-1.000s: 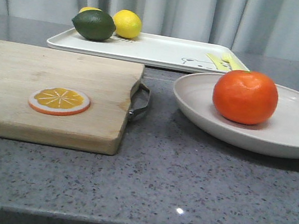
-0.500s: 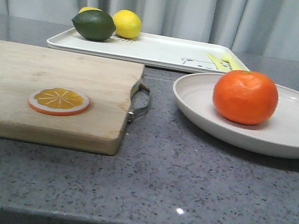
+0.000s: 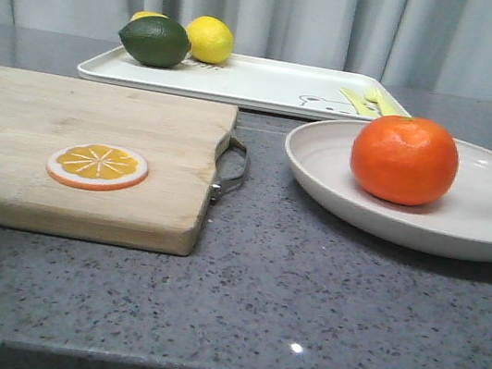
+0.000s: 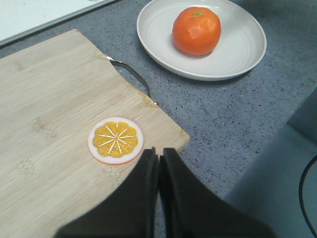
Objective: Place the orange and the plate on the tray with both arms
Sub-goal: 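Move the right gripper down to the plate rim and grip its edge, then lift the plate with the orange and set it onto the white tray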
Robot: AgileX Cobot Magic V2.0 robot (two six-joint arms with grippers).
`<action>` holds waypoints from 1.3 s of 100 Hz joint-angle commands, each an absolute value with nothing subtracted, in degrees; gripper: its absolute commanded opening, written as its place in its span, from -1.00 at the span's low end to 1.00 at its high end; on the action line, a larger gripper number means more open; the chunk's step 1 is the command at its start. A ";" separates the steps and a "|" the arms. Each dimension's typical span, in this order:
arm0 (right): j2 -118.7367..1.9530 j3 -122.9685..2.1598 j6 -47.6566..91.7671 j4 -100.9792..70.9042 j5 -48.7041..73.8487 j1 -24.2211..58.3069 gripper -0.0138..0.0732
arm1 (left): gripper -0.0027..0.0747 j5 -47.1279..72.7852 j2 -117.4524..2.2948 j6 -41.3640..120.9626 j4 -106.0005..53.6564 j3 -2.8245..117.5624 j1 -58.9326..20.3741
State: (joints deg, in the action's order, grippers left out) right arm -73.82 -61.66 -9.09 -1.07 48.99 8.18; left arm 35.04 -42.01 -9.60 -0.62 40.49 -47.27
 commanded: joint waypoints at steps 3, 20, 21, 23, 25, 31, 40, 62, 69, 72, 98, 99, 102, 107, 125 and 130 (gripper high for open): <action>-75.99 -64.99 -8.44 -2.23 48.43 8.16 0.24 | -0.98 30.38 -39.72 -10.57 -0.52 40.77 -47.56; -81.25 -66.72 -8.44 -3.59 49.97 8.16 0.24 | -0.98 30.28 -39.44 -11.15 -0.52 40.79 -47.56; -81.63 -66.78 -8.44 -3.66 49.97 8.16 0.24 | -0.98 30.16 -39.44 -11.15 -0.52 40.79 -47.56; -82.09 -66.79 -8.44 -3.80 50.02 8.16 0.24 | -0.98 30.16 -39.44 -11.15 -0.52 40.79 -47.56; -82.55 -66.79 -8.44 -3.89 50.02 8.16 0.24 | -0.98 30.16 -39.44 -11.15 -0.52 40.79 -47.56; -83.67 -66.79 -8.44 -4.12 50.02 8.16 0.24 | -0.98 30.16 -39.44 -11.15 -0.52 40.79 -47.56; -85.02 -66.79 -8.44 -4.67 50.08 8.16 0.24 | -0.98 30.16 -39.44 -11.15 -0.52 40.79 -47.56; -85.60 -66.79 -8.44 -5.37 49.85 7.98 0.10 | -0.98 30.16 -39.44 -11.15 -0.52 40.79 -47.56; -85.60 -66.79 -8.44 -5.37 49.85 7.87 -0.08 | -0.98 30.16 -39.44 -11.15 -0.52 40.79 -47.56; -85.60 -66.79 -8.44 -5.37 49.85 7.87 -0.15 | -0.98 30.16 -39.44 -11.15 -0.52 40.79 -47.56; -85.60 -66.79 -8.44 -5.37 49.73 7.87 -0.59 | -0.98 30.16 -39.44 -11.15 -0.52 40.79 -47.56; -85.60 -66.79 -8.44 -5.37 49.73 7.87 -0.61 | -0.98 30.16 -39.44 -11.15 -0.52 40.79 -47.56; -85.60 -66.79 -8.44 -5.37 49.73 7.87 -0.64 | -0.98 30.16 -39.44 -11.15 -0.52 40.79 -47.56; -85.60 -66.79 -8.44 -5.37 49.73 7.87 -0.71 | -0.98 30.16 -39.44 -11.15 -0.52 40.79 -47.56; -85.60 -66.79 -8.44 -5.42 49.71 7.81 -0.84 | -0.98 30.16 -39.44 -11.15 -0.52 40.79 -47.56; -85.53 -66.79 -8.44 -5.42 49.50 7.81 -0.84 | -0.98 30.16 -39.44 -11.15 -0.52 40.79 -47.56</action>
